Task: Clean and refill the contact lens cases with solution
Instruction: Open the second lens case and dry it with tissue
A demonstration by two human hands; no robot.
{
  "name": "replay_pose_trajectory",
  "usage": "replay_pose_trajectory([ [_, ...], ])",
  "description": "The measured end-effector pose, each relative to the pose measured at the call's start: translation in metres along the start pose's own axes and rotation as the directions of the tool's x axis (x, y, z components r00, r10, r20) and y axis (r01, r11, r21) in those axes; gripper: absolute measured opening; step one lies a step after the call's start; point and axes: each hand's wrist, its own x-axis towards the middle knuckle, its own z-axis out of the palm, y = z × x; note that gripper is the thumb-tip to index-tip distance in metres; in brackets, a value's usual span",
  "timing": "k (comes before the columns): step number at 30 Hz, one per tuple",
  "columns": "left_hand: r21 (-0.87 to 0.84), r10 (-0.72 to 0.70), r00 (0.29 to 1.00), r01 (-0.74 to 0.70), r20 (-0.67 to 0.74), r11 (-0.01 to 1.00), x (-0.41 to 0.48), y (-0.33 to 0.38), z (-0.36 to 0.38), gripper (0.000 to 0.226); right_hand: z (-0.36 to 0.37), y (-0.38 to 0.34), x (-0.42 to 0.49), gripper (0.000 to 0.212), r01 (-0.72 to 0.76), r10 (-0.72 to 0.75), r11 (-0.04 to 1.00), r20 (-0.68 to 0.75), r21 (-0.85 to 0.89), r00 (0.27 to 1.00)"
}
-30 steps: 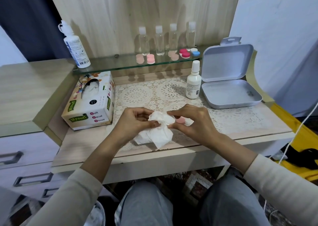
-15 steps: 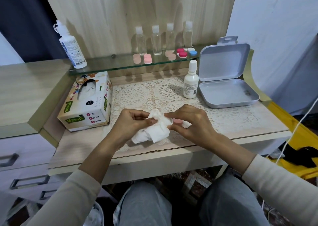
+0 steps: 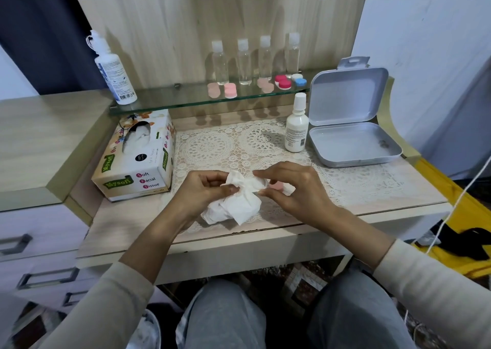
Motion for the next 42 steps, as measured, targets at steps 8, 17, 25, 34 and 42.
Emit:
replay_pose_trajectory([
  [8,0.007,0.061,0.997,-0.06,-0.05,0.998,-0.001,-0.004,0.003,0.028,0.005,-0.009,0.005,0.032,-0.158,0.156,0.985,0.033,0.075,0.987],
  [17,-0.021,0.093,0.994,-0.095,-0.057,0.995,-0.003,0.001,0.013,0.027,0.013,-0.013,0.011,0.018,-0.178,0.187,0.98,-0.095,0.088,0.978],
  [25,-0.076,-0.002,0.997,-0.004,-0.079,0.997,-0.002,0.001,0.007,0.037,0.005,-0.014,0.006,0.002,-0.301,0.315,0.941,-0.075,0.158,0.946],
  [34,-0.077,-0.034,0.989,0.023,-0.147,0.997,-0.004,0.005,-0.001,0.023,-0.022,-0.004,0.017,0.02,-0.357,0.364,0.91,0.006,0.213,0.931],
  [42,-0.009,-0.006,0.989,0.005,-0.149,1.0,-0.006,0.009,0.006,0.024,-0.02,-0.006,0.025,0.03,-0.392,0.348,0.909,0.261,0.142,0.9],
])
